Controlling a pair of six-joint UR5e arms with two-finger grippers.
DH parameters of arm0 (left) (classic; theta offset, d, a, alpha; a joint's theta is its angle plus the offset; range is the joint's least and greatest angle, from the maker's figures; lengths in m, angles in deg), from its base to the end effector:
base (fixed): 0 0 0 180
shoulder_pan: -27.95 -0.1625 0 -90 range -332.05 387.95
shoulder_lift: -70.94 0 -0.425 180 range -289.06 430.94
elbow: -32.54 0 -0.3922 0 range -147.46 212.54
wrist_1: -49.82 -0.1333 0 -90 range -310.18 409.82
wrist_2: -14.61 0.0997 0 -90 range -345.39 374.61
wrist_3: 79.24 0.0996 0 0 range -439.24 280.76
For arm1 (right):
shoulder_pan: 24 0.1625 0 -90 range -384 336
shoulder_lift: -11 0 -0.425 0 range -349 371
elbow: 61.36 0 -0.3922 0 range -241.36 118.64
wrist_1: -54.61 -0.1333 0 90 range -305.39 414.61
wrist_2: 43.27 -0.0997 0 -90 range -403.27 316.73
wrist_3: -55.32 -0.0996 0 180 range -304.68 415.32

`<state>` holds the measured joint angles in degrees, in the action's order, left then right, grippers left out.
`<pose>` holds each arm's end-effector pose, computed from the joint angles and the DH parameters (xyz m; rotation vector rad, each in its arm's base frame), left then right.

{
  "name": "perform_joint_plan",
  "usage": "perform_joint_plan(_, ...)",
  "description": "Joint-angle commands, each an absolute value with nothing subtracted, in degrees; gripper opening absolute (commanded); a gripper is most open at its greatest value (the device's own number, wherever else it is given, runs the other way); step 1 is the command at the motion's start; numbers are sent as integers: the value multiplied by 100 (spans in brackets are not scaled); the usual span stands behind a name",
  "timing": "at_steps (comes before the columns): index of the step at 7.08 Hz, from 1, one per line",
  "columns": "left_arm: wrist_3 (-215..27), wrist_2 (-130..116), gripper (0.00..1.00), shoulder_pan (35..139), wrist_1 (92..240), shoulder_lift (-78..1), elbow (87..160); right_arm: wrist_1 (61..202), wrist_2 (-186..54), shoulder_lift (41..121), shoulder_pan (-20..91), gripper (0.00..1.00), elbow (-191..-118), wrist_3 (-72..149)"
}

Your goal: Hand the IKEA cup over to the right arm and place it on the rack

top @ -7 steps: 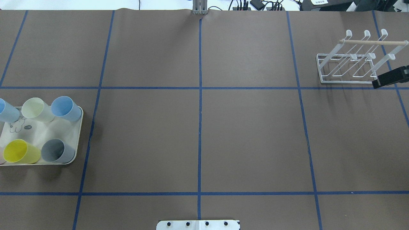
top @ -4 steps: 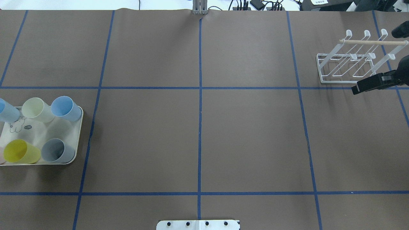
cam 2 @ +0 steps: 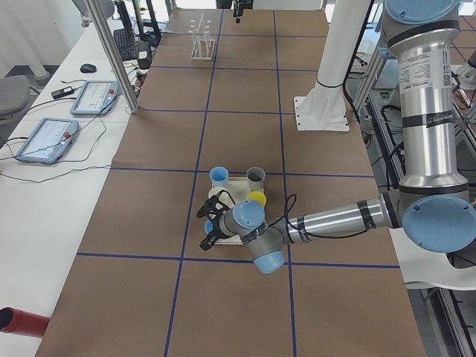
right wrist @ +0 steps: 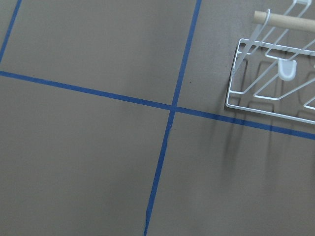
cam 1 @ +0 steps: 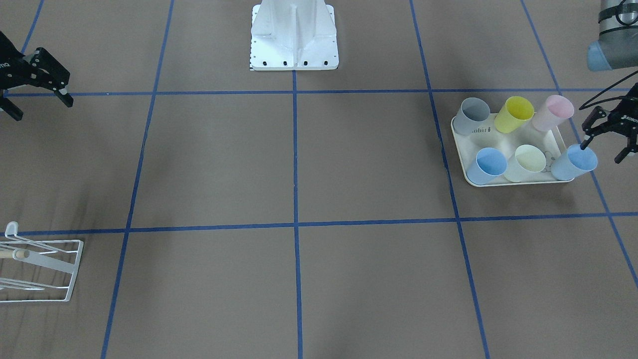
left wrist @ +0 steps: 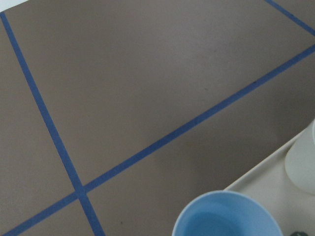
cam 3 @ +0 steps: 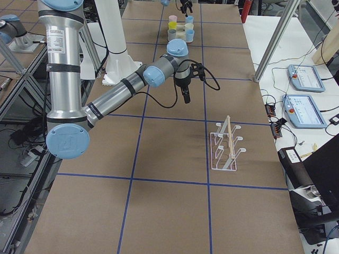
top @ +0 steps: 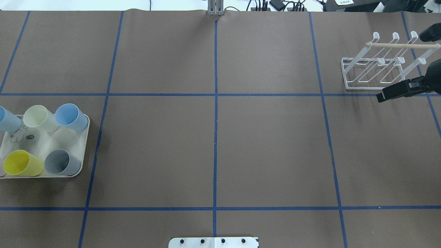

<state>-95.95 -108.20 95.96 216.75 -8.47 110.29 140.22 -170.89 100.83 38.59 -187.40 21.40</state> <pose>0.0798 -0.4095 0.7008 0.6919 0.8050 0.3534 -0.1404 -0.4282 0.3508 0.2661 -0.8872 -0.1271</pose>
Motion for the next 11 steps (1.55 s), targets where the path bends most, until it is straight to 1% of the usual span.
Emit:
perform_joint_plan(1, -9638, -10826, 46, 9554, 21698, -860, 10988, 14021, -17089, 10091, 3858, 100, -18740, 2139)
perform_joint_plan(2, -9647, -10826, 46, 9537, 21690, -895, 10988, 14021, -17089, 10083, 3858, 100, -18740, 2139)
perform_joint_plan(3, -9664, -10835, 38, 9536, 21681, -956, 10988, 14021, -17089, 10091, 3858, 100, -18731, 2139)
perform_joint_plan(4, -9664, -10835, 24, 9528, 21672, -1000, 10988, 14021, -17089, 10091, 3858, 100, -18731, 2139)
perform_joint_plan(5, -9664, -10861, 19, 9536, 21663, -1027, 10988, 14021, -17089, 10091, 3858, 100, -18731, 2139)
perform_joint_plan(6, -9664, -10879, 19, 9528, 21654, -1036, 10988, 14021, -17080, 10091, 3858, 100, -18731, 2139)
perform_joint_plan(7, -9664, -10888, 12, 9536, 21654, -1036, 10988, 14021, -17080, 10091, 3858, 100, -18722, 2139)
perform_joint_plan(8, -9664, -10897, 0, 9536, 21663, -1036, 11006, 14021, -17080, 10091, 3849, 100, -18722, 2139)
perform_joint_plan(10, -9655, -11419, 0, 9545, 21628, -1071, 11076, 14021, -17071, 9987, 3849, 100, -18722, 2139)
perform_joint_plan(11, -9655, -11755, 0, 9806, 21611, -1123, 11085, 14021, -16932, 9821, 3849, 100, -18705, 2139)
